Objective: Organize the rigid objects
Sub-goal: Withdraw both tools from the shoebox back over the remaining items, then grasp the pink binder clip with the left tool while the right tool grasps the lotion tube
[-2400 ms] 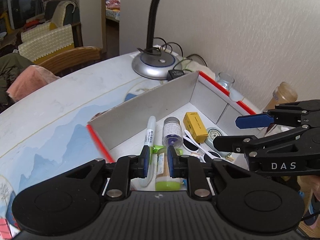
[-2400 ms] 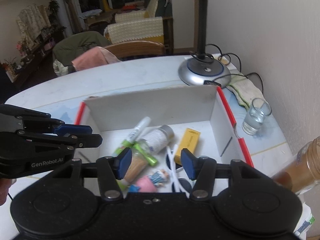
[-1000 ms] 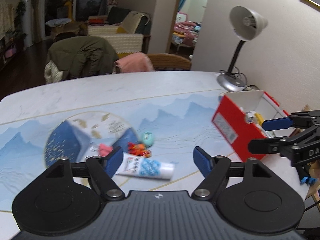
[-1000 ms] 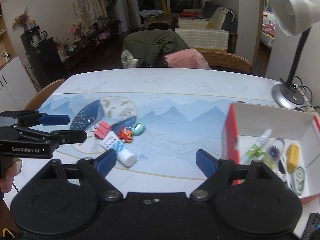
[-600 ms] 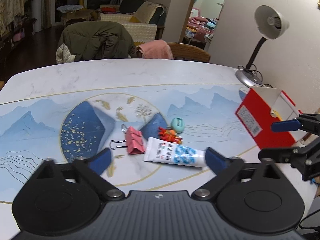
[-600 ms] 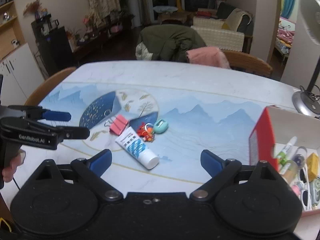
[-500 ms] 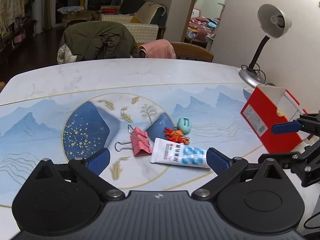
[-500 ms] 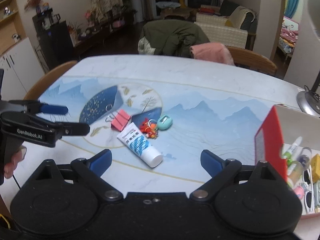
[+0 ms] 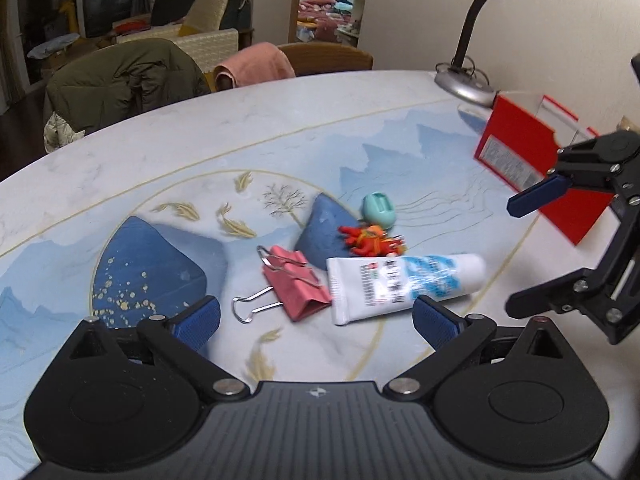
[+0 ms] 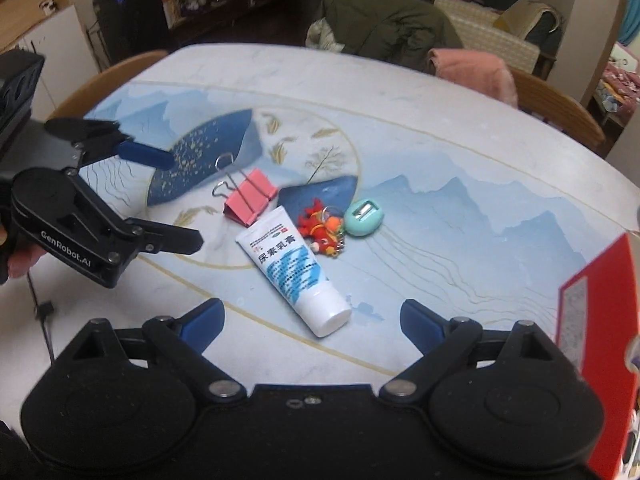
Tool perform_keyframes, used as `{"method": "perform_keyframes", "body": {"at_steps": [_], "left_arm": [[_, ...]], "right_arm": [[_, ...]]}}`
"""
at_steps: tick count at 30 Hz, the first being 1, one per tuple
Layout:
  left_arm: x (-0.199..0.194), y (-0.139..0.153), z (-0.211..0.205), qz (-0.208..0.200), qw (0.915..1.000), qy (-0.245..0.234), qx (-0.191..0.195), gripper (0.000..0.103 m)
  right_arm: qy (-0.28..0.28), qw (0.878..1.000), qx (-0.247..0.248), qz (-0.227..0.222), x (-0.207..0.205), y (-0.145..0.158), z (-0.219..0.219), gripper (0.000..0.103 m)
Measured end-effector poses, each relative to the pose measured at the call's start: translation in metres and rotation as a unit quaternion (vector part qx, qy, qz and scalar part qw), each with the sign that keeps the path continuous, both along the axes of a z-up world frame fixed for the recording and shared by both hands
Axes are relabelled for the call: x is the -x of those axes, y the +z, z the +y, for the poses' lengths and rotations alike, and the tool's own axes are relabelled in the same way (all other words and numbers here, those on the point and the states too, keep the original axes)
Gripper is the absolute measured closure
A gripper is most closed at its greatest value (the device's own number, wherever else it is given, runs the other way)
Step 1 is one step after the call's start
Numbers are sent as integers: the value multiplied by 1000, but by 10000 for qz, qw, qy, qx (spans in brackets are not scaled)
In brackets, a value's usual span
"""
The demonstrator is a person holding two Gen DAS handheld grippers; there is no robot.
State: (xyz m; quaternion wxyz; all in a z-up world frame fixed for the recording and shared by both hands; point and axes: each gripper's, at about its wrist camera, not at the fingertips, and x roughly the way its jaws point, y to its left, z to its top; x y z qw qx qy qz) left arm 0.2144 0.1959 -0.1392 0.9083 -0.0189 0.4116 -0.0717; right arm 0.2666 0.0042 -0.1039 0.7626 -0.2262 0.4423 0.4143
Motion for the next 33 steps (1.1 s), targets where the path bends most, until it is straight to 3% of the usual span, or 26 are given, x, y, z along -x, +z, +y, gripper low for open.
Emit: {"method": "perform_keyframes", "body": {"at_steps": [8,13,18,25,29,33], "left_arm": [[-23,-26,18,155,9993,-272,-196,0],[-30,-29,17,-11,9986,-462,-268,0],[-36,-36,14,-126,9964,-612,-577,1],[-39,-37,18,-284,9953,-811,-455,1],[-40,-37,15,-385,9932,-978,-497,7],[-43,-38,16,-392,9931,-1009,-450,17]], "right_arm": [[346,9990,214,168,-12,-17,23,22],[487,9983,260,187,-18,-24,32,28],[620,9976,275,163,-19,-30,39,32],[825,9961,300,78,-16,-35,50,38],[921,9951,356,-8,-12,-39,54,41],[899,9949,437,-153,-13,-40,54,55]]}}
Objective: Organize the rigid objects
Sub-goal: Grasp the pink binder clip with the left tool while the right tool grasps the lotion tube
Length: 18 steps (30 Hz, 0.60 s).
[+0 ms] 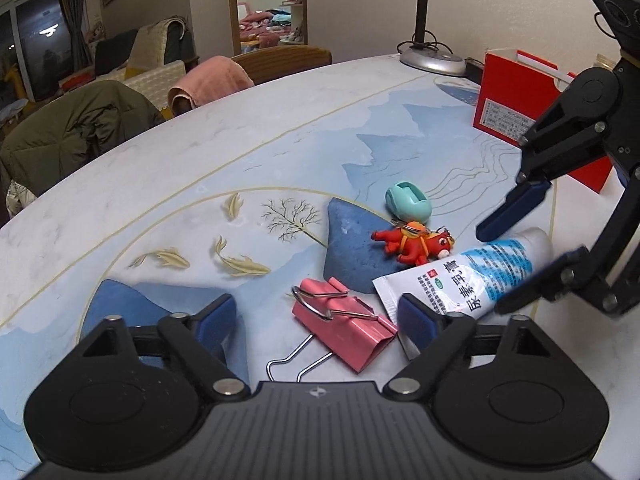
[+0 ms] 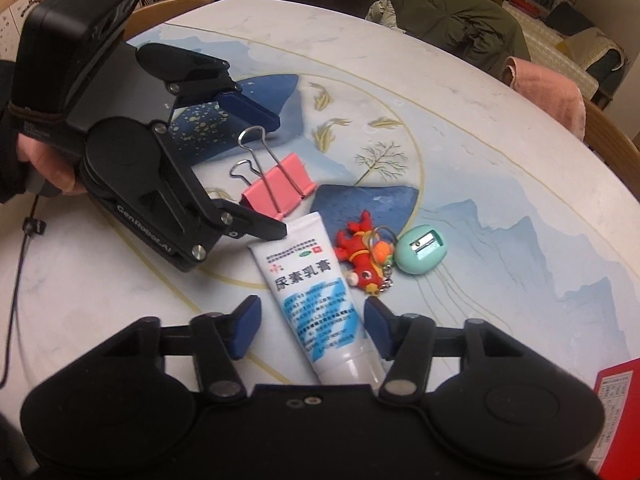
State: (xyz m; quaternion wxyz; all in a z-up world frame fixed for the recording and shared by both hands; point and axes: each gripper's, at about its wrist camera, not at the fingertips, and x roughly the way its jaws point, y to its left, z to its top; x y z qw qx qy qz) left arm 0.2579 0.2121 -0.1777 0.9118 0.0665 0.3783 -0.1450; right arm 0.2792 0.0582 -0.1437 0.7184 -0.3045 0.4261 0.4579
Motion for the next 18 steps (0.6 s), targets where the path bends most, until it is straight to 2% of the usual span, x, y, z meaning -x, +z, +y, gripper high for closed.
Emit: {"method": "perform_keyframes", "body": {"at_steps": [1,3,4,14,18], "left_arm": [[0,0,1,10,10000,6,42,18],[-1,0,0,6,10000,4,67,20],[0,0,-1,6,10000,-19,74,24],[4,-3,-11,51,9992,-397,-39,27],[4,-4,-10,23,9993,-362,1,30]], "right_arm": [[-22,10000,3,-5,-1,0,-1,61],[-58,9999,-48,68,-2,1,-4,63],[-71,9999,-74,82,-2,1,-6,64],[-324,9989,-203,288,2,1,-30,65],[-358,9987,-197,320,4,1,-36,65]]}}
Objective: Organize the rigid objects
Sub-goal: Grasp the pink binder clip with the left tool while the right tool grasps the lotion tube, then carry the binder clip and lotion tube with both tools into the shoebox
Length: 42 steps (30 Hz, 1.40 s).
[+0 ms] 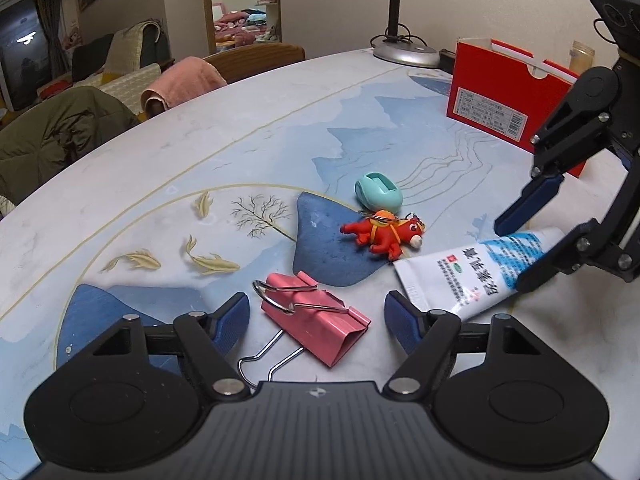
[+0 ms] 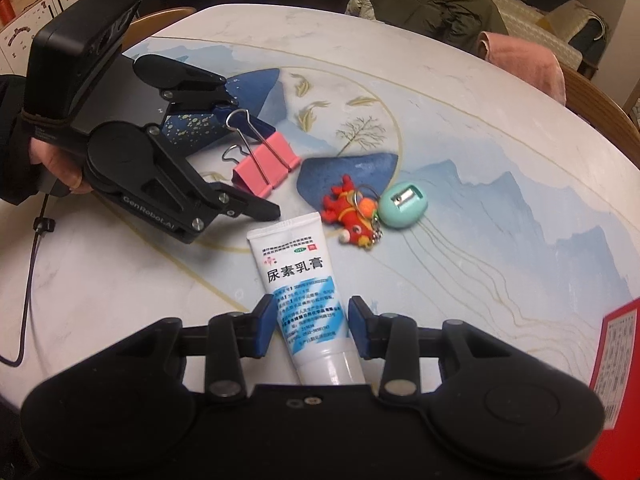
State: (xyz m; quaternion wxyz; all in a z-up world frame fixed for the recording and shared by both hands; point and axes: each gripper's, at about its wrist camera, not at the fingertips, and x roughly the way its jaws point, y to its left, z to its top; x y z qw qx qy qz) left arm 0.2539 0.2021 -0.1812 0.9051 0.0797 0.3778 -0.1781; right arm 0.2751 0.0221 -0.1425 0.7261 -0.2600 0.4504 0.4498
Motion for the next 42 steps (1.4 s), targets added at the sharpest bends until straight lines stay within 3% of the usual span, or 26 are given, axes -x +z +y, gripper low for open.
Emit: {"method": "perform_keyframes", "body": {"at_steps": [9,17,19,27,39,41,42], "left_arm": [[-1,3,-3,-3,9999,103,-10,49],[4,5,-8,66,9986,521,-1,53],[6,6,-8,102,9976,679,35,61],[25,8,-16,216,9926,1184,188,61],[63,16,-45,403,9849,1557,644,61],[68,20,-50,421,9825,1622,808,71],[70,21,-52,445,9810,1669,887,71]], "right_arm": [[15,9999,81,-59,10,-2,0,63],[-27,9996,236,-119,23,-13,2,66],[-163,9997,198,-25,24,-12,-2,66],[-1028,9931,-275,494,24,-2,-34,66],[-1441,9861,-687,465,40,30,-79,66],[-1510,9845,-756,467,41,34,-87,66],[-1530,9840,-794,460,41,37,-91,66]]}}
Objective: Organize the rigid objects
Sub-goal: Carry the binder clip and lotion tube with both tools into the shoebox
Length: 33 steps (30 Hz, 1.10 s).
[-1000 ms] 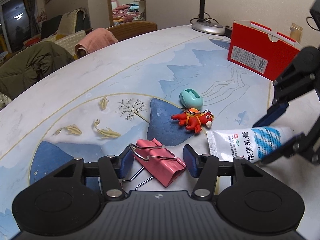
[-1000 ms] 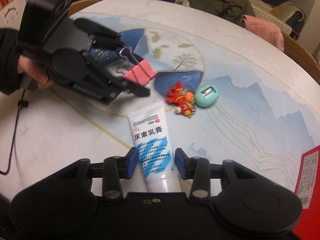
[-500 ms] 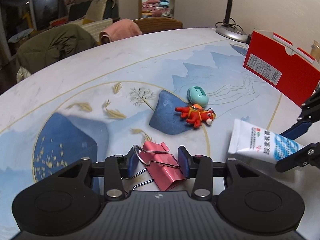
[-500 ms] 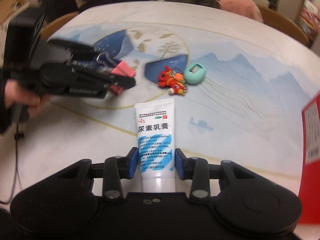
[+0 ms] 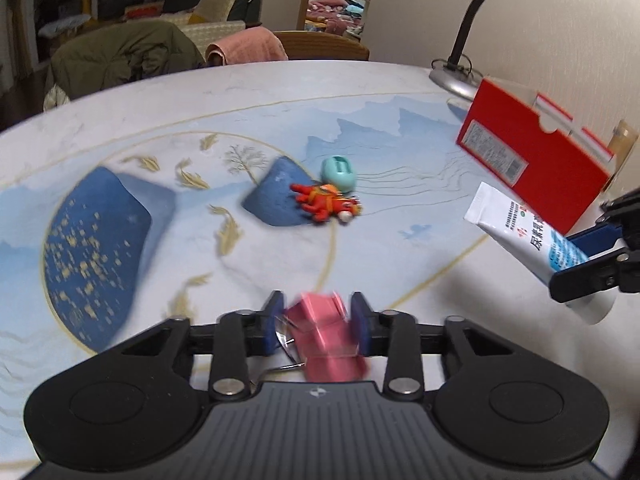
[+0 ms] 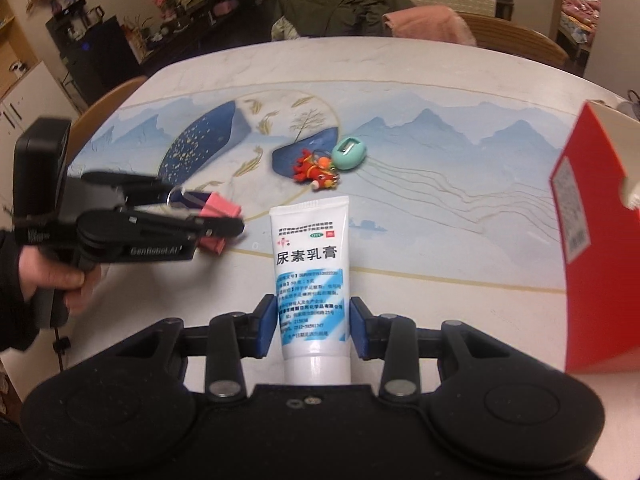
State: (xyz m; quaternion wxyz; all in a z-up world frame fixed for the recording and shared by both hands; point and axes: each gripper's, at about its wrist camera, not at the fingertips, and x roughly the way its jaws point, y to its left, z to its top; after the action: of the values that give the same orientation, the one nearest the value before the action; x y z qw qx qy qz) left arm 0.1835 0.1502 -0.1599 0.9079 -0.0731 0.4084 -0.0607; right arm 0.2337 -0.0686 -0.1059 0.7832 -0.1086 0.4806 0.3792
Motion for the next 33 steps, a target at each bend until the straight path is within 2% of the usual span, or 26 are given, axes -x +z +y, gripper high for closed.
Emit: {"method": "perform_keyframes", "body": {"at_steps": [6,16,33], "left_arm": [[13,6,-21,-1,9998,149,99,71],[24,33,-63,-291,9991,169,267,71],[-29,99,-160,-909,9951,-368,134,71]], "right_arm": [[-115,9998,-110,-86,3,13,-25,66],[-346,9984,-349,-294,-2,37,-75,66],[-1065,9891,-541,-864,-68,73,-173,66]]}}
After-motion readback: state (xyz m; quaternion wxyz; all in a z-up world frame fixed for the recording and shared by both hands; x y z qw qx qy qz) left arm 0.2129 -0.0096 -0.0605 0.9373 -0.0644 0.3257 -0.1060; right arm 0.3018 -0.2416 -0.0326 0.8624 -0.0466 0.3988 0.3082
